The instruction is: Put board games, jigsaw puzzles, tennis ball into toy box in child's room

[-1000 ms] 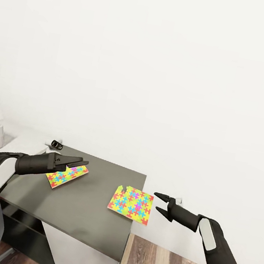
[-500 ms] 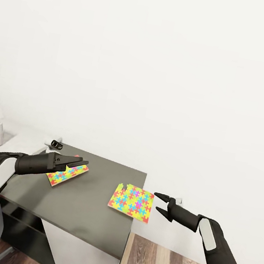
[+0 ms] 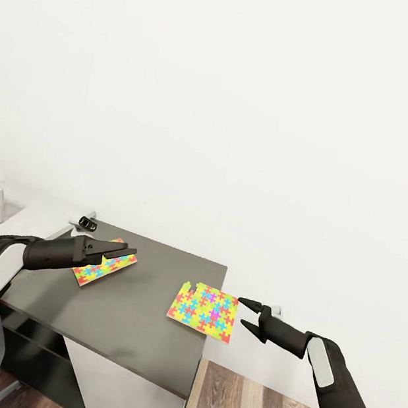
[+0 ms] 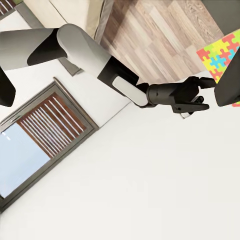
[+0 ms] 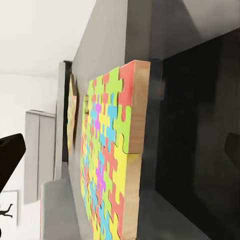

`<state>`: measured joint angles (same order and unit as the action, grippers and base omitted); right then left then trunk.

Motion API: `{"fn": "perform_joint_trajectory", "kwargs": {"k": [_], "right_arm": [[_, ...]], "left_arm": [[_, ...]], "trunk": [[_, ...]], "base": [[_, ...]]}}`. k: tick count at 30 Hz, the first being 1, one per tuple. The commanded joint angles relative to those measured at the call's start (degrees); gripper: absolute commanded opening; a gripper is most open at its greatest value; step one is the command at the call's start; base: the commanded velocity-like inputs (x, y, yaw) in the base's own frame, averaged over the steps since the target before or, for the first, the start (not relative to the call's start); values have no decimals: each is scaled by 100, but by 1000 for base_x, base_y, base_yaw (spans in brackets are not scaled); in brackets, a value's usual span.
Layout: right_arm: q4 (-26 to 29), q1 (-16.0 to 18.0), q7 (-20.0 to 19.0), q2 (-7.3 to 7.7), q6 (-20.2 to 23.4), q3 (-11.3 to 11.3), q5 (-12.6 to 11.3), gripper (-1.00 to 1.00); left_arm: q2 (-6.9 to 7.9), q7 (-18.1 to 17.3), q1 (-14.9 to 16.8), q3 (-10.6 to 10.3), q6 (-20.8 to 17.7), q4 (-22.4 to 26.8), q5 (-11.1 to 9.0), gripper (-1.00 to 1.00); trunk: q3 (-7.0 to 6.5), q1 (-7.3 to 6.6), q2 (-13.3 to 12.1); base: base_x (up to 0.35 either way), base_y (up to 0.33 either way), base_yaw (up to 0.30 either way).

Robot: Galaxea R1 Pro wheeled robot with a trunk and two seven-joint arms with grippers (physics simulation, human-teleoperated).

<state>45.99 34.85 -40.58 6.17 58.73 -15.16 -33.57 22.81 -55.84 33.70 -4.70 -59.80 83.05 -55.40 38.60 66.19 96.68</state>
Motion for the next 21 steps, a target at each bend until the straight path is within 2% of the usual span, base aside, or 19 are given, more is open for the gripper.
{"fn": "perform_joint_trajectory", "kwargs": {"k": [1, 10, 21], "right_arm": [[1, 5, -37, -2, 24, -14, 35, 100], [1, 5, -37, -2, 21, -6, 39, 100], [-12, 5, -37, -2, 9, -4, 35, 100]], "left_arm": [[4, -15, 5, -6, -20, -1, -6, 100], [2, -15, 5, -10, -20, 0, -6, 100], [2, -14, 5, -13, -20, -1, -6, 100]], "trunk": [[6, -1, 3], [6, -1, 3], [6, -1, 3]], "base": [[0, 0, 0], [0, 0, 10], [0, 0, 109]]}}
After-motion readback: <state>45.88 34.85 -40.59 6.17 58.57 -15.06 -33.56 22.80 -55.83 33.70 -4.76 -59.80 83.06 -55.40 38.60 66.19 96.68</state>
